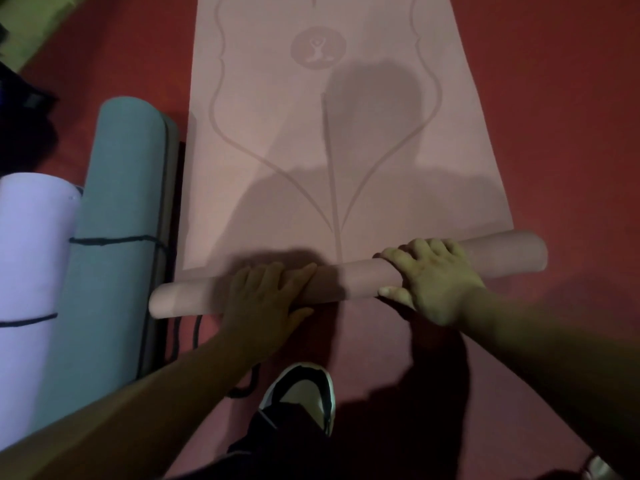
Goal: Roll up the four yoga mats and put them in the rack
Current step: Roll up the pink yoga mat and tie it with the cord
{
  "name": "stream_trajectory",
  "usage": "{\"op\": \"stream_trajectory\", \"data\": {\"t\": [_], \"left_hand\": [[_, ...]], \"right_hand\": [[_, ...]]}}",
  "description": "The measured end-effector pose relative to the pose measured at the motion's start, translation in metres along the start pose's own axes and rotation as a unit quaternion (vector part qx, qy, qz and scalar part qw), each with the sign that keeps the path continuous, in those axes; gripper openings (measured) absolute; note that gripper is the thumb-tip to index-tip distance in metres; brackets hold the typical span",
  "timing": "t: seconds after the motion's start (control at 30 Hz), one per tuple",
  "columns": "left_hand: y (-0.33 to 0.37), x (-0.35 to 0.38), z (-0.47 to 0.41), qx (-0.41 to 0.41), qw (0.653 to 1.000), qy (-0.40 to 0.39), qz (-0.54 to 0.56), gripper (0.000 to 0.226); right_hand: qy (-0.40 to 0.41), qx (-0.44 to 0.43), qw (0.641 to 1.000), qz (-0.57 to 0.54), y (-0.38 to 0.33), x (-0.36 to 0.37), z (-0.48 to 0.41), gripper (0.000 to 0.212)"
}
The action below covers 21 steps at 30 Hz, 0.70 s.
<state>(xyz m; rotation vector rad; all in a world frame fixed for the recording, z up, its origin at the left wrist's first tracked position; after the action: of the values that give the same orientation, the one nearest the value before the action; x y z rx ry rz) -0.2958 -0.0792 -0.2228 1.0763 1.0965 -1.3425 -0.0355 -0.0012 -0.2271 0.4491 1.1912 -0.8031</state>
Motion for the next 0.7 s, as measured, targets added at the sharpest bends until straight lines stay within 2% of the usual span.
{"op": "stream_trajectory", "data": {"t": [0.1,0.23,0.33,0.47,0.53,0.63,0.7], "left_hand": [[-0.005,0.002,-0.013,0.004,0.999,-0.05,0.001,0.063],[-0.011,0.005,-0.028,0.036,0.991,-0.125,0.016,0.07],[-0.012,0.005,-0.03,0.037,0.993,-0.108,0.02,0.07],[-0.006,-0.002,-0.012,0.021,1.0,0.01,-0.003,0.068],[-0.003,0.001,-0.009,0.011,1.0,0.027,0.0,0.068],[-0.007,0.002,-0.021,0.007,1.0,0.009,0.001,0.064],[-0.012,0.002,-0.03,0.026,0.999,-0.023,0.0,0.063]], "right_hand": [[0.056,0.006,0.998,0.004,-0.007,-0.002,0.011,0.07],[0.111,0.027,0.993,0.013,-0.019,0.005,0.025,0.07],[0.09,0.019,0.996,0.009,-0.012,0.0,0.013,0.066],[-0.014,-0.001,1.0,0.005,0.002,-0.007,-0.005,0.074],[-0.044,-0.002,0.999,0.006,0.005,-0.009,-0.011,0.079],[-0.009,-0.011,1.0,0.018,0.001,-0.01,-0.006,0.075],[0.063,-0.024,0.997,0.031,-0.007,-0.008,0.006,0.067]]}}
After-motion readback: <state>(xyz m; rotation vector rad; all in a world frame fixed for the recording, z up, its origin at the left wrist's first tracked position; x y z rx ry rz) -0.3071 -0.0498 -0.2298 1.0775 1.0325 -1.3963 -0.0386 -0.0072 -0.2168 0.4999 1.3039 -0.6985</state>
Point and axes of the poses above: each hand's wrist, its own z-axis away from the middle knuckle, its own x-axis out of the palm, y = z × x, the point moved 6 cm from there along -z, towards the middle knuckle, and after that the axes turned 11 degrees about -x, right-handed, at the moved point
